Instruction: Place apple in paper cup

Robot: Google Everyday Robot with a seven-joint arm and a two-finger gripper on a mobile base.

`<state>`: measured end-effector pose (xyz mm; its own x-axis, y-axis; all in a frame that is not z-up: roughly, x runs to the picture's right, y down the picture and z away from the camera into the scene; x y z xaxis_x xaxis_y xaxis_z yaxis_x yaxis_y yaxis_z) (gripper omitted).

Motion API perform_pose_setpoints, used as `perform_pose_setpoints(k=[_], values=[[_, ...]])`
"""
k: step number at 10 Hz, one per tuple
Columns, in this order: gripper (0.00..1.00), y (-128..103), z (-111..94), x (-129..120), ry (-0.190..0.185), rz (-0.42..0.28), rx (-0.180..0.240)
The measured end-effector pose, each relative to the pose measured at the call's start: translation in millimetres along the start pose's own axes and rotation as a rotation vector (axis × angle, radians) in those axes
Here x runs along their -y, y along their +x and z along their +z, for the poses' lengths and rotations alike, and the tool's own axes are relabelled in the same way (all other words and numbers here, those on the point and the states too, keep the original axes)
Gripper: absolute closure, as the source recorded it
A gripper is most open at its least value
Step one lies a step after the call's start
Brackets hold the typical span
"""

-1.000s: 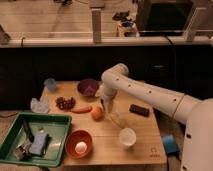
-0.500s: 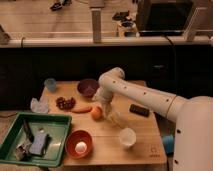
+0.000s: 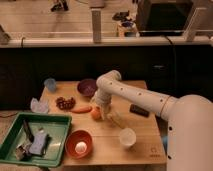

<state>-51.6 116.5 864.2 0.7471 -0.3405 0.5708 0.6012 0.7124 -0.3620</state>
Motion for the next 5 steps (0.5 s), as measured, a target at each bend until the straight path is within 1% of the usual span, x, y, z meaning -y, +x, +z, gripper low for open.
perform_pose_setpoints(k=[2, 5], values=[[0.2, -3, 6, 0, -0.011, -0.022, 0.007], [0.2, -12, 22, 1, -0.034, -0.079, 0.017]])
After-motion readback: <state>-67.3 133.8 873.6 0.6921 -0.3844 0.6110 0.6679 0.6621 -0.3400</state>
